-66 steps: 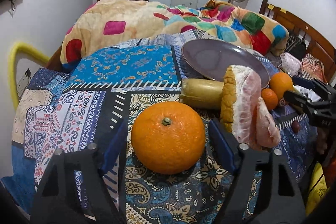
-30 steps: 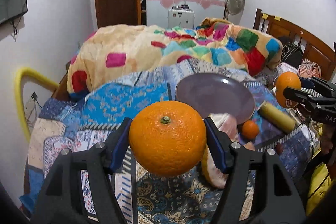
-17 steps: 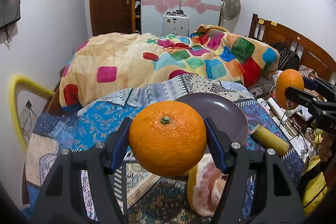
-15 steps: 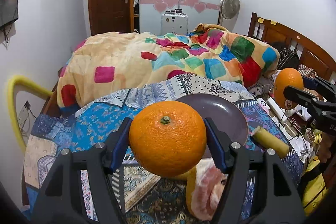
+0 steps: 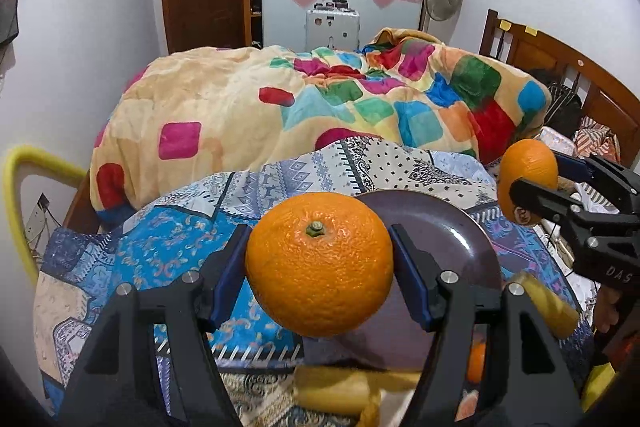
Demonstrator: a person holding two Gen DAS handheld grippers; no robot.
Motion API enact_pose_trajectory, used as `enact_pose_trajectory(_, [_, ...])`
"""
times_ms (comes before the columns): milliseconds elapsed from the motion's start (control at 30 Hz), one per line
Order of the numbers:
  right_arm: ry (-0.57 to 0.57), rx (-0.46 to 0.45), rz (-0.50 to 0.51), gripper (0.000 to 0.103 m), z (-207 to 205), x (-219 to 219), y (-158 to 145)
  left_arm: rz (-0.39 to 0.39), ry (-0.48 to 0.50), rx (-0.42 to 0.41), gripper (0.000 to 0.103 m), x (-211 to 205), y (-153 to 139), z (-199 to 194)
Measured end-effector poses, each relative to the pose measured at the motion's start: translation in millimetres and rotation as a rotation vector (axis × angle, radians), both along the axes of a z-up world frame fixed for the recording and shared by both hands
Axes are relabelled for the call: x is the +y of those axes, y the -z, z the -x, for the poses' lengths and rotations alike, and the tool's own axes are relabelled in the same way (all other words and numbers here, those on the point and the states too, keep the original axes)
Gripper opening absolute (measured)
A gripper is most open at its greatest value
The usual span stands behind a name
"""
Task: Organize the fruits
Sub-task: 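Lower the left gripper's orange onto the purple plate while the right gripper places its orange beside it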
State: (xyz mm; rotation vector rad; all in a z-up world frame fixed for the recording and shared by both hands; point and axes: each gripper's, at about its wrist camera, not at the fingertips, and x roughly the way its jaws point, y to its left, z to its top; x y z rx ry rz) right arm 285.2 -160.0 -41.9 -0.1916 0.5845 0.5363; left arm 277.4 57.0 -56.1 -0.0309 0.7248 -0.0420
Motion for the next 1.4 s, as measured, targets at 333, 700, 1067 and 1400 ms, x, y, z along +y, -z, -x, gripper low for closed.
enact_pose_trajectory(333, [-0.005,0.090,0.099,0.060,-36,24,30,0.016,0.024,0.090,0.068,-4,22,-42])
enact_pose_trajectory(700, [-0.039,0.183,0.172,0.060,-54,41,50,-0.010,0.077,0.184,0.068,-15,42,-71])
enact_pose_trajectory(1067, [-0.058,0.213,0.199,0.062,-53,41,56,0.030,0.102,0.266,0.068,-12,58,-79])
enact_pose_trajectory(1400, [-0.057,0.166,0.192,0.073,-43,36,49,0.023,0.129,0.173,0.077,-19,34,-63])
